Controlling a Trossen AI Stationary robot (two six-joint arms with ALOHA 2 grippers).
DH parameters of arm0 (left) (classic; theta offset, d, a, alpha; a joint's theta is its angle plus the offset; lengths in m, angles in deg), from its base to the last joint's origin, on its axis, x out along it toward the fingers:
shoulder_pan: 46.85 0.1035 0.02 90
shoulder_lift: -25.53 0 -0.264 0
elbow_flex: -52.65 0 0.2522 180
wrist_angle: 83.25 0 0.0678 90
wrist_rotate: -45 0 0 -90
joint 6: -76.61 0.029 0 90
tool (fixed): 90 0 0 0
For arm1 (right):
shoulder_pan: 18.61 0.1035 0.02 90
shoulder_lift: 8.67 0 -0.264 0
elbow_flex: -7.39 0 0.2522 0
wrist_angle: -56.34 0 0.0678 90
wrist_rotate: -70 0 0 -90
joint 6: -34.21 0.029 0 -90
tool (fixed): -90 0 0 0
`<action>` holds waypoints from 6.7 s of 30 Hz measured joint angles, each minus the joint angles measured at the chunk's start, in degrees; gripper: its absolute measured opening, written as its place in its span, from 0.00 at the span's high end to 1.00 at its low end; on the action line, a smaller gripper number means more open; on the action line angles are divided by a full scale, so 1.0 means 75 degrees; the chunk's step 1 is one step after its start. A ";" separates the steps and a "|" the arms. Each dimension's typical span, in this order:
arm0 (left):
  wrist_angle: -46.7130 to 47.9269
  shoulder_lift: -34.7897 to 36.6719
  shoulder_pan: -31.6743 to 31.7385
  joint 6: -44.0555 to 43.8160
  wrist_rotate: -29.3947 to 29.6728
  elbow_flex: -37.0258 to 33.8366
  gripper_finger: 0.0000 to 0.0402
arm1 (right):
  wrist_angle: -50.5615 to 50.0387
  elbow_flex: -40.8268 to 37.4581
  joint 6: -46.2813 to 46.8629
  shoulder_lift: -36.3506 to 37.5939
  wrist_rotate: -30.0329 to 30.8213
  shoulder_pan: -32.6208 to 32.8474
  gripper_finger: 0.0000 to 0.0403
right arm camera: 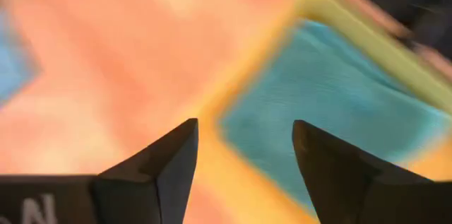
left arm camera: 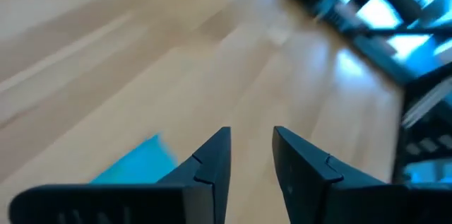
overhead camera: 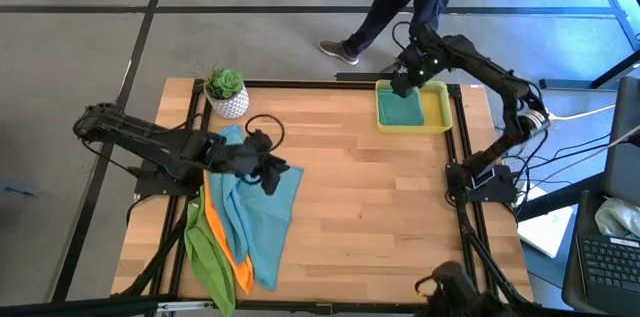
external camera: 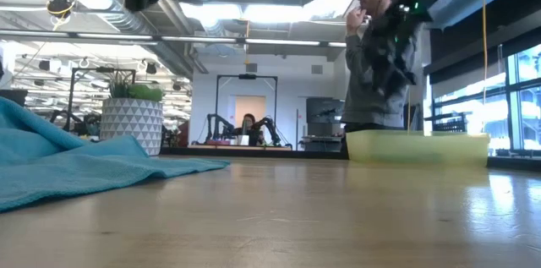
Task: Fold microfiber towels
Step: Fold the right blue microfiber towel
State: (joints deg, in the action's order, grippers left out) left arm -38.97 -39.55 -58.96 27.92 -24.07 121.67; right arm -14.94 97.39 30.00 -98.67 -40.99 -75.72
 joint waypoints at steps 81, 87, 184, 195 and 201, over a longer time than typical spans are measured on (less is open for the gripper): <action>-0.0426 -0.4209 0.3186 0.9386 -0.5008 -0.0006 0.74 | 0.0853 -0.1588 0.3880 0.0616 0.0707 0.5726 0.46; -0.0983 -0.4209 0.3099 0.9437 -0.4404 -0.0004 0.74 | 0.0768 -0.1589 0.3848 0.0616 0.0707 0.5786 0.46; 0.0904 -0.5132 0.2799 0.8570 -0.2968 0.4673 1.00 | 0.2186 -0.2417 0.5127 0.3550 0.2433 0.5966 0.46; 0.1614 -0.5121 0.3229 0.8525 -0.2460 0.6159 1.00 | 0.5675 -0.4096 0.5911 0.3566 0.1837 0.6158 0.46; 0.2058 -0.5118 0.3138 0.8516 -0.2414 0.6825 1.00 | 0.5862 -0.4103 0.4376 0.3566 0.2382 0.6154 0.46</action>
State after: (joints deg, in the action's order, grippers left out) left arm -23.54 -77.93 -35.43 91.79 -42.18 172.86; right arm 29.03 66.62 62.82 -71.93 -23.13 -29.57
